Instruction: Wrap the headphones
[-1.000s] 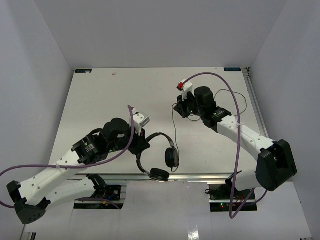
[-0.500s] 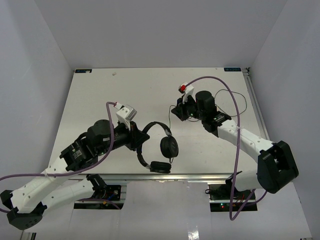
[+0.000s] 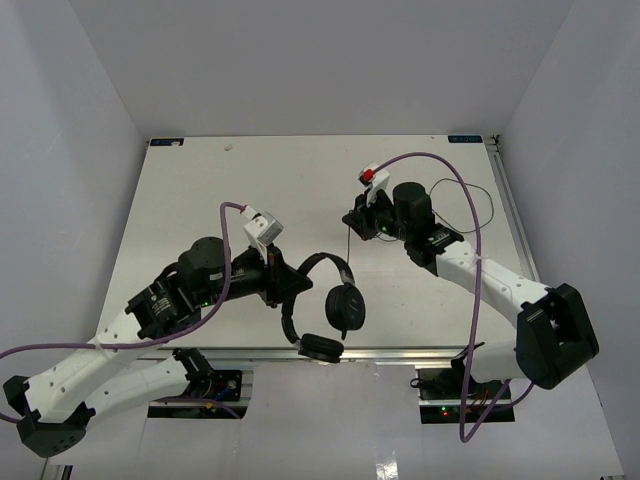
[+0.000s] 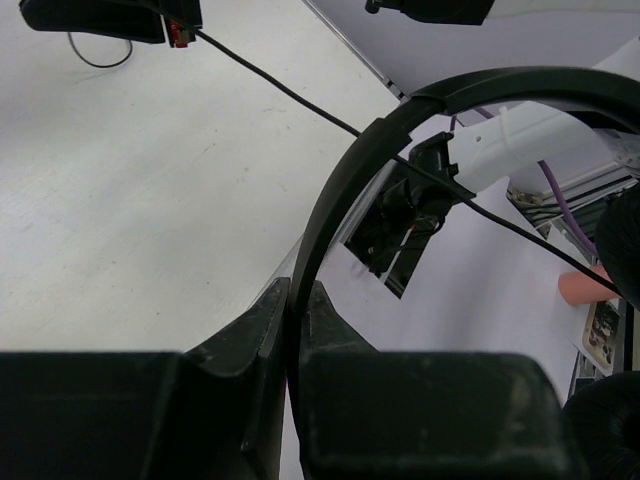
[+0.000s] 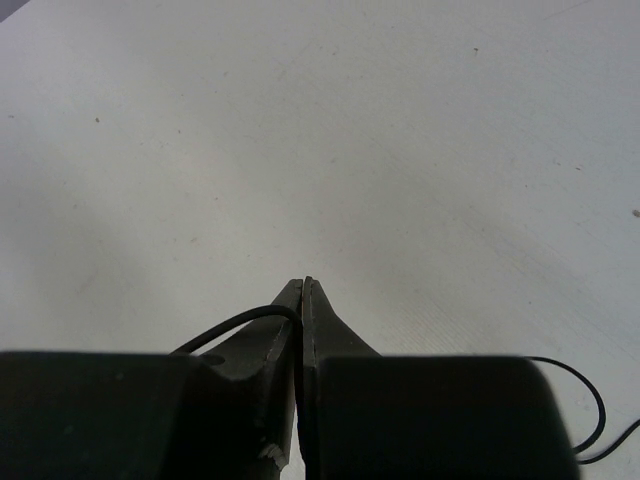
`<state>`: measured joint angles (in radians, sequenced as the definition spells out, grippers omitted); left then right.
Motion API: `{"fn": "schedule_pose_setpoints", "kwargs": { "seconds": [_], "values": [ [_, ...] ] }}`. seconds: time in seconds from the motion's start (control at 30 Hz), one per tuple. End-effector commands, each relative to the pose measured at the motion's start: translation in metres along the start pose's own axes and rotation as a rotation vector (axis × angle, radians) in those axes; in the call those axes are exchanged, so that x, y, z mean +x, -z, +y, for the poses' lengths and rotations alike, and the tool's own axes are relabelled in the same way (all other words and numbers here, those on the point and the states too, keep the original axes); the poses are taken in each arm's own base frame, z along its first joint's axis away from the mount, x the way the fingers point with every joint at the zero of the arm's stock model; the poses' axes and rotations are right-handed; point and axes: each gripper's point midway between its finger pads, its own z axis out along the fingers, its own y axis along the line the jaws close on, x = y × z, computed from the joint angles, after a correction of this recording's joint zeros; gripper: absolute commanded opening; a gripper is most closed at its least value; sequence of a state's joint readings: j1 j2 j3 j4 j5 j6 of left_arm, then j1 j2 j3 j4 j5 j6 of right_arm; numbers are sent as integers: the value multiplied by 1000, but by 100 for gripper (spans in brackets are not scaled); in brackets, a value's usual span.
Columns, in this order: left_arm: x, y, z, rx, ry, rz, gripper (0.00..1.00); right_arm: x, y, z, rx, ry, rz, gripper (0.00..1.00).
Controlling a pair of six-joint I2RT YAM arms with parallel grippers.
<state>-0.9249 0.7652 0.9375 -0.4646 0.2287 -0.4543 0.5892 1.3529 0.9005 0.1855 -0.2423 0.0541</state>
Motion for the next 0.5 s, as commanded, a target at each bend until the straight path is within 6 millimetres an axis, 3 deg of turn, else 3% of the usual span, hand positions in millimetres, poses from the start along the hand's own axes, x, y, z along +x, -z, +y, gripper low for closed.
{"fn": "schedule_pose_setpoints", "kwargs": {
  "seconds": [0.0, 0.23, 0.47],
  "values": [
    [-12, 6, -33, 159, 2, -36, 0, -27, -5, -8, 31, 15, -81, 8],
    [-9, -1, -31, 164, 17, -24, 0, -37, -6, -2, -3, 8, -99, 8],
    [-20, -6, -27, 134, 42, -77, 0, -34, -6, 0, -12, 3, -102, 8]
  ]
}}
